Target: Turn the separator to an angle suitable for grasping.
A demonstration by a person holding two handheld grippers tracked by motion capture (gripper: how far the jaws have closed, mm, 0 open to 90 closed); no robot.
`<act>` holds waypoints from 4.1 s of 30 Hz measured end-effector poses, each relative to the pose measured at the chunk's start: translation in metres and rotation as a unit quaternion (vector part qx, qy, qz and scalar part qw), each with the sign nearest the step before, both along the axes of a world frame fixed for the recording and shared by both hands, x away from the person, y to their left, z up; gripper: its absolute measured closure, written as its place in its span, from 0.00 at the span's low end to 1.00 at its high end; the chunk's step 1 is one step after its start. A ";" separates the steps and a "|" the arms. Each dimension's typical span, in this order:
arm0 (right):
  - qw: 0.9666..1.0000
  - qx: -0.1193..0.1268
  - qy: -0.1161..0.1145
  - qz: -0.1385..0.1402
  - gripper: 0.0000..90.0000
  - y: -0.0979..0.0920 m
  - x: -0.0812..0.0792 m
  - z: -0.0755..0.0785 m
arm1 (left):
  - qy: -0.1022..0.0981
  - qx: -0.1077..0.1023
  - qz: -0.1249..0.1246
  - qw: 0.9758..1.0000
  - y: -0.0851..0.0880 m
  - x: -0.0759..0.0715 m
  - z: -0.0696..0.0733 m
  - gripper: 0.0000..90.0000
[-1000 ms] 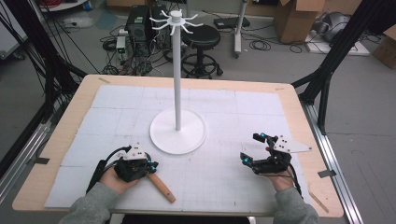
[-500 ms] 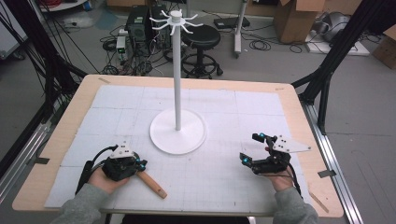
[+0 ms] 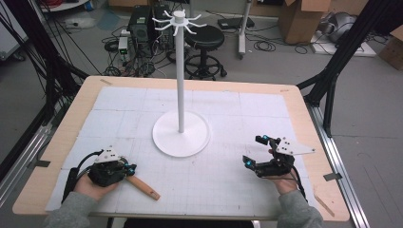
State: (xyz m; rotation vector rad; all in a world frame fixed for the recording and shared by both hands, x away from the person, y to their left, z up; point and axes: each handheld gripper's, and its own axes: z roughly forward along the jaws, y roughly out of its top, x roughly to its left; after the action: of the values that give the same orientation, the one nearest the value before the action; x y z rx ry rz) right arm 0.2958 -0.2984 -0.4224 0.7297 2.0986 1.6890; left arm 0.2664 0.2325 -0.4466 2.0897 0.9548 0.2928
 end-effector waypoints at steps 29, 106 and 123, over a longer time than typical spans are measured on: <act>1.000 0.005 0.001 0.001 0.07 0.002 0.003 0.000 | -0.011 -0.013 -0.054 0.998 -0.011 -0.056 0.014 1.00; 1.000 -0.006 0.005 -0.002 0.07 0.003 0.002 -0.001 | -0.023 0.011 -0.057 0.998 -0.053 0.004 -0.001 1.00; 1.000 -0.004 0.007 -0.003 0.07 0.001 0.002 -0.001 | -0.052 -0.054 -0.042 0.996 -0.012 0.003 0.020 0.99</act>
State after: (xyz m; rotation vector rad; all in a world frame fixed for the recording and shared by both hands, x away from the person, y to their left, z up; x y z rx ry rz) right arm 0.2981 -0.2972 -0.4236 0.7472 2.1097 1.6771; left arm 0.2690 0.2202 -0.4265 1.9894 0.8029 0.2964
